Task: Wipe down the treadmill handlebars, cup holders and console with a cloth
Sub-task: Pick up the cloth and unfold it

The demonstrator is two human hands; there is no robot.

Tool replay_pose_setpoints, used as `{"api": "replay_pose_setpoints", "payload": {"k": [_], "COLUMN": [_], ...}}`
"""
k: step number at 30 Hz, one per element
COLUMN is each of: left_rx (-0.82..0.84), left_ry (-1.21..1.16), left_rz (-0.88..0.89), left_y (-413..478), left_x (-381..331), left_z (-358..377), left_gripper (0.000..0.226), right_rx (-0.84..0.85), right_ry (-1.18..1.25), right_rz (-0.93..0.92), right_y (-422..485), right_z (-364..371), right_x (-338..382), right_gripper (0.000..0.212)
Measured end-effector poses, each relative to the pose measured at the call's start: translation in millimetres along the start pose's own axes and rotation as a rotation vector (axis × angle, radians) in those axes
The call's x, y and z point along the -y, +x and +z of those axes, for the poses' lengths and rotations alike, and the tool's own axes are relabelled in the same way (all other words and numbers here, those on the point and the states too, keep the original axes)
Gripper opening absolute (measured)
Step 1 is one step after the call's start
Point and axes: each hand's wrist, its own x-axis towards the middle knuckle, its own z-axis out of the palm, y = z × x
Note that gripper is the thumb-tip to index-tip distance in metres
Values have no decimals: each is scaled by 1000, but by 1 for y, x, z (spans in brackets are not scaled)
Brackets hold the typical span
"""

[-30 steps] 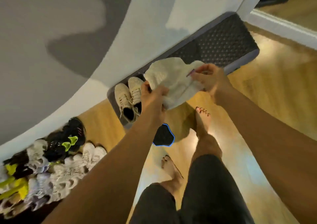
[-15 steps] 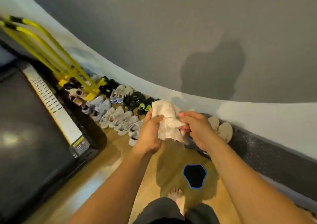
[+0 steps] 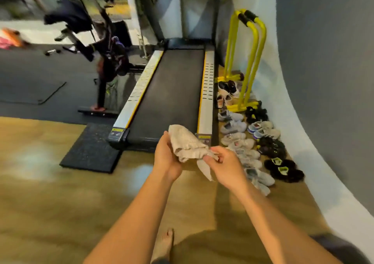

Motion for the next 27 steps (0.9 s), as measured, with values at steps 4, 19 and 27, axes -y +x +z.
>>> {"api": "replay_pose_setpoints", "payload": {"k": [4, 19, 27], "left_rx": [-122, -197, 54], "left_ry": [74, 848, 913], "left_rz": [125, 160, 397], "left_y": [52, 190, 297], "left_x": [-101, -277, -294], "left_z": [-87, -150, -88], "left_gripper": [26, 31, 49], "right_rx": [-102, 121, 238], "right_ry": [-218, -101, 85], "right_rz": [-48, -120, -60], "right_y": [85, 288, 431], "right_z": [88, 228, 249], "right_x": [42, 159, 168], "right_gripper": [24, 13, 17]}}
